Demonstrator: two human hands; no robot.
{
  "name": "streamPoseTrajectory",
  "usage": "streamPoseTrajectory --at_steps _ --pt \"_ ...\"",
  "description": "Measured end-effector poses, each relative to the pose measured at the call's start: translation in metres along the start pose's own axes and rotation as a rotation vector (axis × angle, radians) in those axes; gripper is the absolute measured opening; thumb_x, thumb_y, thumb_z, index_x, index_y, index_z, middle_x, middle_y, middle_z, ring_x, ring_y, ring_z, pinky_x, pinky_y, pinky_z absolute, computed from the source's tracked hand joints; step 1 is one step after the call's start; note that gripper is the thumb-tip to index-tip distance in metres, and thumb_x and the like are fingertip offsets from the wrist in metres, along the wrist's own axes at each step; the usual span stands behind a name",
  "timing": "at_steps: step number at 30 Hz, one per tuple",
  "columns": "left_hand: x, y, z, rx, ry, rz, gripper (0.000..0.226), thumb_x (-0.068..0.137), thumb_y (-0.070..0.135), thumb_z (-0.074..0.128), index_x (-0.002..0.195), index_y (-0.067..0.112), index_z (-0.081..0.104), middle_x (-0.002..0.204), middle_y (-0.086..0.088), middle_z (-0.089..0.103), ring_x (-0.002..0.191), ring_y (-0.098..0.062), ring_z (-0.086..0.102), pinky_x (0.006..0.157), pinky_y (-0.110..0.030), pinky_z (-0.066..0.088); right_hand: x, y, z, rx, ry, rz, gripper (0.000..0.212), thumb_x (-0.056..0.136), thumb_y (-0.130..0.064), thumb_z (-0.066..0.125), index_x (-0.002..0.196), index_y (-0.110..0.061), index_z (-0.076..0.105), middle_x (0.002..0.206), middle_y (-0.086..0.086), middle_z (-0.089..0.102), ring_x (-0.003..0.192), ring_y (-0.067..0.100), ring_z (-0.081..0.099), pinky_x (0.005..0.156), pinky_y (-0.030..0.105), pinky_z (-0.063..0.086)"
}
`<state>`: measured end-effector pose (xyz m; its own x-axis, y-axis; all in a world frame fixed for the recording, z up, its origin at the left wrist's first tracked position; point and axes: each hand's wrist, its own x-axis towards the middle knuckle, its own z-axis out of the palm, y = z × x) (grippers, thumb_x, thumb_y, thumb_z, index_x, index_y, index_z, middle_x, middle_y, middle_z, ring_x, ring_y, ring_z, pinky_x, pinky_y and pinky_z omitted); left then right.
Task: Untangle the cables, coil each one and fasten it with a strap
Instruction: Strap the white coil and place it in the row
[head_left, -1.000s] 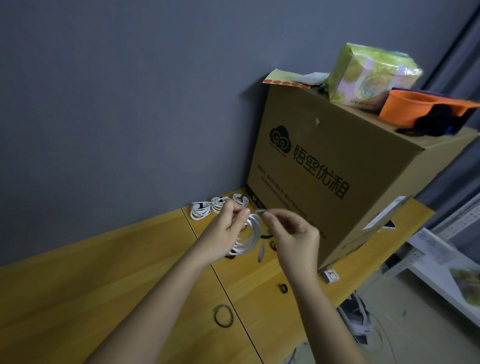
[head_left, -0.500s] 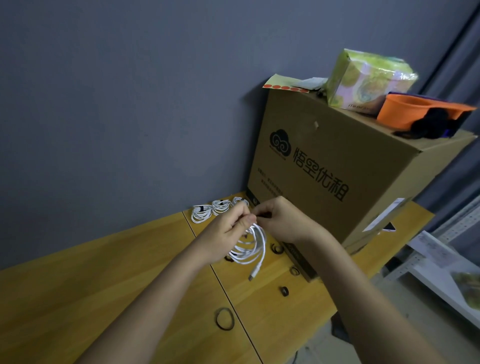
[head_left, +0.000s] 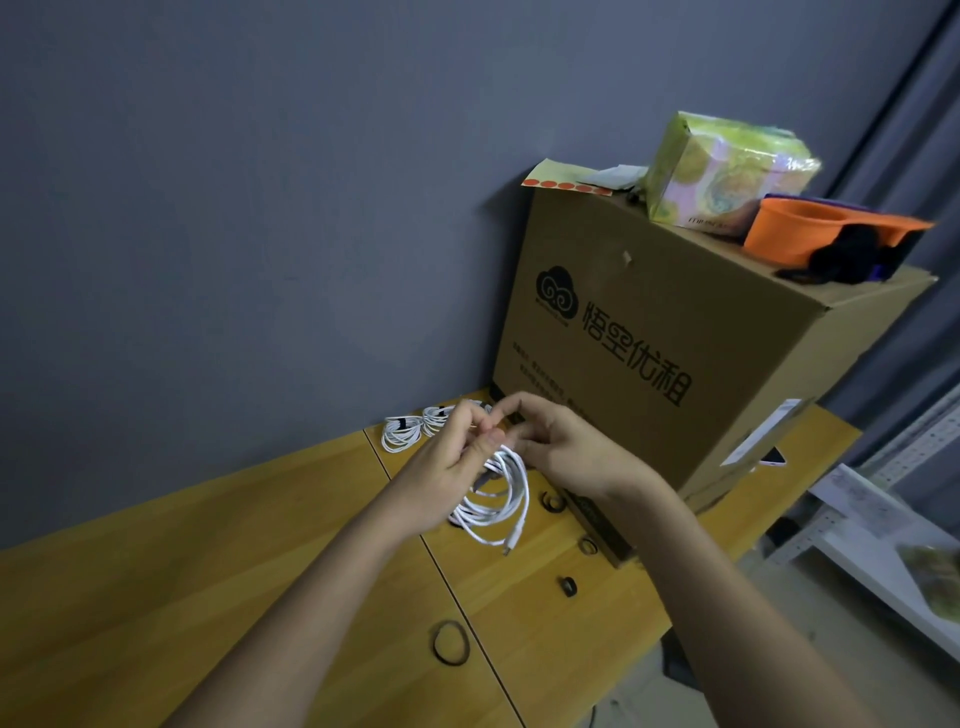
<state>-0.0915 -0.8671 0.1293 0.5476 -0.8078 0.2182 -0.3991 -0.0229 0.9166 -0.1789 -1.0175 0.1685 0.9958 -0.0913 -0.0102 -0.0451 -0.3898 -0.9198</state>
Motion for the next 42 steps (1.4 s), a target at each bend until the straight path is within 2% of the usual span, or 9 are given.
streamPoseTrajectory --at_steps 5,7,11,15,19,27,31,37,42 --pt "0.001 0.005 0.004 0.05 0.005 0.032 0.018 0.099 0.039 0.041 0.082 0.034 0.036 0.064 0.016 0.045 0.058 -0.004 0.044 0.072 -0.048 0.049 -0.005 -0.004 0.005 0.155 0.04 -0.015 0.013 0.094 0.008 0.045 0.095 -0.004 0.052 0.077 0.003 0.066 0.072 0.01 0.064 0.068 0.02 0.047" --pt "0.002 0.007 0.005 0.068 0.017 0.032 0.019 0.099 0.039 0.042 0.082 0.034 0.036 0.065 0.01 0.045 0.06 -0.008 0.047 0.071 -0.049 0.049 -0.005 -0.003 0.006 0.23 0.056 -0.003 0.004 0.093 -0.002 0.05 0.095 -0.003 0.052 0.078 0.002 0.064 0.072 0.012 0.061 0.067 0.021 0.047" --pt "0.003 0.009 0.001 0.074 -0.006 0.053 0.015 0.098 0.046 0.036 0.087 0.035 0.036 0.083 -0.008 0.056 0.074 -0.022 0.061 0.07 -0.045 0.05 -0.013 -0.004 0.006 0.365 0.017 0.019 0.021 0.089 -0.009 0.056 0.107 0.0 0.051 0.088 0.011 0.065 0.079 0.018 0.065 0.07 0.023 0.051" --pt "0.004 0.016 0.0 0.085 -0.031 0.103 0.016 0.096 0.05 0.031 0.086 0.041 0.039 0.072 0.011 0.046 0.064 -0.01 0.048 0.065 -0.04 0.046 -0.02 -0.001 0.012 0.239 0.127 -0.013 0.019 0.094 -0.002 0.055 0.112 0.002 0.051 0.098 0.029 0.064 0.085 0.03 0.065 0.079 0.033 0.055" --pt "0.004 0.016 -0.001 -0.041 -0.042 0.1 0.02 0.095 0.046 0.033 0.089 0.03 0.043 0.067 0.012 0.044 0.063 -0.013 0.046 0.064 -0.039 0.046 -0.024 0.0 0.016 0.262 0.204 -0.065 0.014 0.095 -0.003 0.054 0.108 0.003 0.054 0.088 0.019 0.065 0.079 0.026 0.064 0.077 0.033 0.054" --pt "-0.003 0.014 -0.007 -0.084 -0.199 0.029 0.017 0.088 0.024 0.039 0.105 0.025 0.042 0.106 -0.003 0.056 0.094 -0.007 0.055 0.087 -0.038 0.045 -0.028 0.003 0.02 0.373 0.296 -0.057 0.006 0.095 -0.003 0.053 0.099 -0.005 0.056 0.084 0.013 0.067 0.075 0.027 0.064 0.068 0.028 0.054" --pt "-0.004 0.014 -0.007 -0.024 -0.207 0.05 0.015 0.096 0.026 0.049 0.102 0.033 0.038 0.113 0.003 0.055 0.106 -0.008 0.057 0.094 -0.039 0.046 -0.027 0.005 0.022 0.385 0.28 -0.067 0.006 0.095 -0.003 0.053 0.099 -0.005 0.056 0.086 0.014 0.066 0.076 0.023 0.064 0.07 0.028 0.053" --pt "-0.001 0.01 -0.002 -0.094 -0.013 0.078 0.009 0.098 0.029 0.049 0.092 0.029 0.042 0.085 0.011 0.06 0.084 -0.008 0.059 0.082 -0.033 0.047 -0.029 0.003 0.015 0.477 0.156 -0.087 0.019 0.09 -0.001 0.057 0.108 -0.006 0.052 0.088 0.019 0.067 0.083 0.027 0.065 0.079 0.035 0.053" --pt "0.003 0.011 0.0 -0.112 0.005 0.046 0.009 0.099 0.019 0.049 0.094 0.025 0.043 0.088 0.005 0.059 0.083 -0.004 0.061 0.078 -0.026 0.048 -0.033 0.004 0.009 0.511 0.087 -0.066 0.031 0.084 0.001 0.058 0.113 -0.002 0.047 0.099 0.019 0.069 0.099 0.029 0.067 0.082 0.031 0.053"
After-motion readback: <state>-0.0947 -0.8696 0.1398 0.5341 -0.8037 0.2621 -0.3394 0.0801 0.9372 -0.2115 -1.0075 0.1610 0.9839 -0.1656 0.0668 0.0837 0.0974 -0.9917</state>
